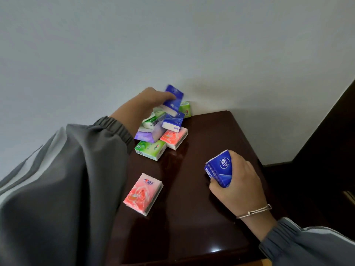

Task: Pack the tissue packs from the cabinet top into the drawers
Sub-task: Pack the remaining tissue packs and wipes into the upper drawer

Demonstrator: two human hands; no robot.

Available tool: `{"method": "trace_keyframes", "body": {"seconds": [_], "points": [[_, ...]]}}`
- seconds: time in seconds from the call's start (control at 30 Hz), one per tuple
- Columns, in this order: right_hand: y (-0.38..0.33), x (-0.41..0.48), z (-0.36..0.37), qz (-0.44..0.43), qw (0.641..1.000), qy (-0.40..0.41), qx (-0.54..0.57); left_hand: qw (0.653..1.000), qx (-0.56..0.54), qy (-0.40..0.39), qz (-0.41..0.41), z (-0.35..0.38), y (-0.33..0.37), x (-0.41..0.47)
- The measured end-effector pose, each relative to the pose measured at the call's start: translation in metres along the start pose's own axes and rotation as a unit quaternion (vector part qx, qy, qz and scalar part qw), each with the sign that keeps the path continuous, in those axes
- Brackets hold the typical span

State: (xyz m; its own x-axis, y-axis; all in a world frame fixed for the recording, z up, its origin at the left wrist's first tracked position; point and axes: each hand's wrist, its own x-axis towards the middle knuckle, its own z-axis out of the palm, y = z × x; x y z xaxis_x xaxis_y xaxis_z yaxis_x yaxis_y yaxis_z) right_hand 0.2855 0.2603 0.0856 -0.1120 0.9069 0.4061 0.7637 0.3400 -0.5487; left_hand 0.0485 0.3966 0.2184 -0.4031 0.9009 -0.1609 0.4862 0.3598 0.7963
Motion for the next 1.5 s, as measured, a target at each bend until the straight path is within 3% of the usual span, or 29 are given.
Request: {"method": "trace_keyframes", "body": {"seconds": [0.07,0.17,0.43,0.57,0.7,0.83,0.93,1.1,1.27,1.33,1.4,1.5], "points": [[-0.002,-0.001,-0.001,0.007,1.0,0.001,0.002,0.991,0.12,-0.052,-0.021,0.012,-0.003,-0.003],[-0.004,-0.001,-0.001,0.004,1.0,0.016,-0.006,0.97,0.237,-0.052,-0.002,0.035,-0.009,-0.003],[-0.001,-0.001,-0.001,-0.001,1.0,0.025,-0.004,0.959,0.279,-0.003,0.035,0.056,-0.017,-0.009],[0.001,-0.001,0.0,-0.006,1.0,0.025,-0.005,0.953,0.283,0.033,0.1,0.066,-0.023,-0.022],[0.001,-0.001,0.0,-0.011,0.999,0.031,-0.018,0.965,0.195,0.088,0.154,0.07,-0.029,-0.043],[0.001,0.0,0.001,-0.014,0.999,0.032,-0.023,0.975,0.033,0.179,0.128,0.047,-0.026,-0.075],[0.001,-0.003,-0.001,-0.014,0.999,0.039,-0.016,0.971,-0.151,0.175,0.068,0.02,-0.026,-0.119],[-0.006,-0.01,-0.016,-0.014,0.996,0.057,0.069,0.903,-0.42,0.089,-0.01,-0.022,-0.059,-0.227],[-0.024,-0.053,-0.048,0.04,0.969,0.07,0.234,0.828,-0.552,-0.021,-0.095,-0.03,-0.125,-0.331],[-0.031,-0.088,-0.068,0.021,0.959,0.011,0.283,0.791,-0.593,-0.029,-0.145,-0.029,-0.154,-0.362],[-0.037,-0.131,-0.086,0.022,0.943,-0.113,0.313,0.764,-0.619,-0.03,-0.18,-0.025,-0.181,-0.385],[-0.039,-0.192,-0.091,0.034,0.918,-0.303,0.254,0.746,-0.631,-0.009,-0.214,-0.011,-0.213,-0.401]]}}
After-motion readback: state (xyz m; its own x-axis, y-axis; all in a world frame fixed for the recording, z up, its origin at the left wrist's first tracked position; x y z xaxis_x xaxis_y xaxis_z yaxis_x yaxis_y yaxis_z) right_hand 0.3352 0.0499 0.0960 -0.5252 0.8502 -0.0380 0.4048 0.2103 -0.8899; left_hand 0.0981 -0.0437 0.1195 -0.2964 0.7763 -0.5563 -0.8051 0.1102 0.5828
